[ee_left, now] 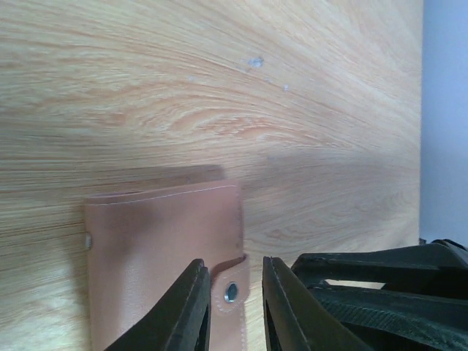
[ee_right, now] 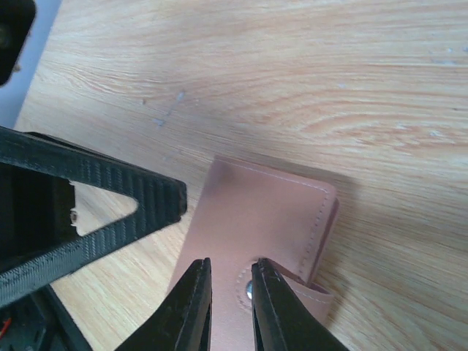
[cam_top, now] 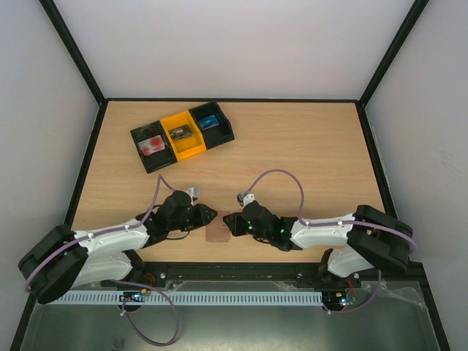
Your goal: Take the credit cards out of the card holder
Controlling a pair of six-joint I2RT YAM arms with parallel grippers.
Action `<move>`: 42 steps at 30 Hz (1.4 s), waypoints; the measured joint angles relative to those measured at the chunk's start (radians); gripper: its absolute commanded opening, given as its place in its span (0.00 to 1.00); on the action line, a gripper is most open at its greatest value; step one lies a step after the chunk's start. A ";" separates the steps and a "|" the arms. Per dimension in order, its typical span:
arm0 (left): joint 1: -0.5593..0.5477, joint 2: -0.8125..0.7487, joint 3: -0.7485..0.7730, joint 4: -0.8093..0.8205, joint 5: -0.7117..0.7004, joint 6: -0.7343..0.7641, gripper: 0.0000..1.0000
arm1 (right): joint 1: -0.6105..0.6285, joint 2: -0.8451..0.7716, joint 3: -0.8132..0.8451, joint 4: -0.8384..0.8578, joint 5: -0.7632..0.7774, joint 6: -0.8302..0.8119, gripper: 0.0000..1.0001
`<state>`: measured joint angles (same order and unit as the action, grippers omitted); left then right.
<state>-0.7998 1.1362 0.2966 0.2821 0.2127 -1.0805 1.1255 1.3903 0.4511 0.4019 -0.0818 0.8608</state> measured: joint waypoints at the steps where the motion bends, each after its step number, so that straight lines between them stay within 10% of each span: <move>1: 0.001 -0.003 0.001 -0.008 -0.006 0.004 0.24 | 0.000 0.002 -0.002 -0.006 0.003 0.001 0.17; 42: 0.002 0.180 -0.006 0.098 0.025 0.026 0.22 | 0.000 0.125 0.009 0.002 -0.027 0.014 0.14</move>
<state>-0.7975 1.3159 0.2905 0.3801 0.2375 -1.0546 1.1255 1.5150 0.4603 0.4042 -0.1089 0.8749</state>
